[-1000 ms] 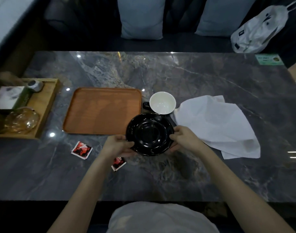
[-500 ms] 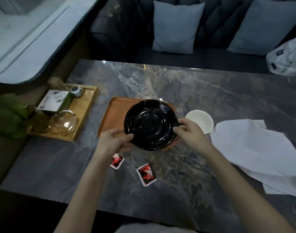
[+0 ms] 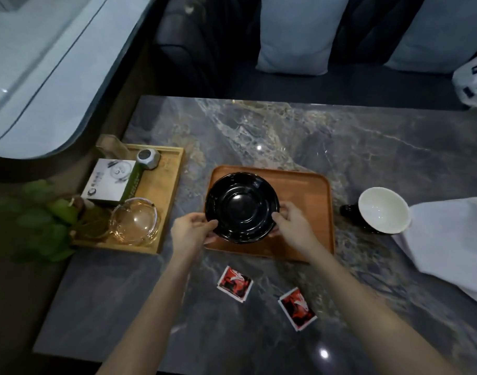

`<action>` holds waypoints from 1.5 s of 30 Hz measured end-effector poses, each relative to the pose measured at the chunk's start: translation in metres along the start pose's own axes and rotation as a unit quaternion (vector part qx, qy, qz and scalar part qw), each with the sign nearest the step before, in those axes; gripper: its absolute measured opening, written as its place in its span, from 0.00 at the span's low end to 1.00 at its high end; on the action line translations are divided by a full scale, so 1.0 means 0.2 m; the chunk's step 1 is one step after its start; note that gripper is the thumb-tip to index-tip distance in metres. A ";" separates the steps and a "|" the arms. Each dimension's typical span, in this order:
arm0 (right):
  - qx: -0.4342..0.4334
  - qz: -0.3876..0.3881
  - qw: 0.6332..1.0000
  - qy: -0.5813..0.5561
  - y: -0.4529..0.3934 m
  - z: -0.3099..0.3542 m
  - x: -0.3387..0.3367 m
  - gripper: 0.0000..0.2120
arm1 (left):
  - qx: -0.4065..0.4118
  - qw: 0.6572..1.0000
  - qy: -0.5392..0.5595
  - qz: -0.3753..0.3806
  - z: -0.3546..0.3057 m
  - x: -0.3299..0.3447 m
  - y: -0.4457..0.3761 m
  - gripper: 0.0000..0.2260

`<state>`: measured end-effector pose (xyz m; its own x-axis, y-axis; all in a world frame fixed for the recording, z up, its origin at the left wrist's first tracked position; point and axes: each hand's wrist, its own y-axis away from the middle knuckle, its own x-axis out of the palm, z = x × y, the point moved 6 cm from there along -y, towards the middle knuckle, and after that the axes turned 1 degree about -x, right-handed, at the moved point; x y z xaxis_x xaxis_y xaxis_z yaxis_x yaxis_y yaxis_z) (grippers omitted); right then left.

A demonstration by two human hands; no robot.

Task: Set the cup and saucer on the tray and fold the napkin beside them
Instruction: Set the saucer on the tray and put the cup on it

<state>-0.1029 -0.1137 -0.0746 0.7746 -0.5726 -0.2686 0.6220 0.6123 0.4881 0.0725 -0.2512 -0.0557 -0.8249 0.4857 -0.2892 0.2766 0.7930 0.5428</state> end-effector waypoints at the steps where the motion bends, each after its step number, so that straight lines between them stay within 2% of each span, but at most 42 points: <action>1: 0.013 -0.007 1.000 0.002 -0.02 -0.01 0.02 0.12 | -0.007 1.000 -0.008 0.002 0.01 0.00 -0.04 0.07; 5: 0.043 -0.015 0.999 0.024 -0.08 -0.02 0.07 0.14 | -0.017 0.999 -0.035 0.013 0.06 0.00 -0.15 0.05; 14: 0.017 -0.036 0.996 0.085 -0.14 -0.04 0.10 0.13 | -0.023 0.998 -0.061 0.013 0.10 -0.01 -0.25 0.04; 21: 0.030 -0.038 0.999 0.021 -0.16 -0.08 0.11 0.11 | -0.012 0.996 -0.088 0.007 0.12 -0.01 -0.28 0.08; 26: 0.033 -0.087 0.996 -0.009 -0.16 -0.10 0.10 0.05 | 0.016 0.989 -0.147 0.015 0.08 -0.01 -0.27 0.05; 28: 0.036 -0.083 0.996 -0.013 -0.16 -0.11 0.10 0.04 | 0.029 0.981 -0.189 0.010 0.06 -0.01 -0.27 0.08; 31: 0.027 -0.070 0.997 0.027 -0.15 -0.09 0.09 0.06 | 0.052 0.954 -0.295 0.013 0.02 -0.01 -0.28 0.12; 34: 0.007 -0.041 0.991 0.129 -0.14 -0.06 0.07 0.10 | 0.099 0.912 -0.395 0.036 -0.03 0.01 -0.26 0.15; 38: -0.052 -0.002 0.936 0.349 -0.08 0.04 -0.01 0.13 | 0.184 0.823 -0.536 0.032 -0.18 0.07 -0.18 0.13; 41: -0.100 0.013 0.902 0.420 -0.03 0.11 -0.11 0.13 | 0.246 0.795 -0.553 0.031 -0.30 0.16 -0.10 0.13; 45: -0.159 -0.020 0.874 0.458 0.05 0.15 -0.36 0.11 | 0.323 0.776 -0.541 0.028 -0.41 0.36 0.04 0.13</action>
<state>-0.1560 -0.0828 -0.0249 0.4275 -0.0092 -0.9040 0.5393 0.8051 0.2468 -0.0253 -0.2395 -0.0064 -0.0022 0.2735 -0.9619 0.7749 0.6085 0.1712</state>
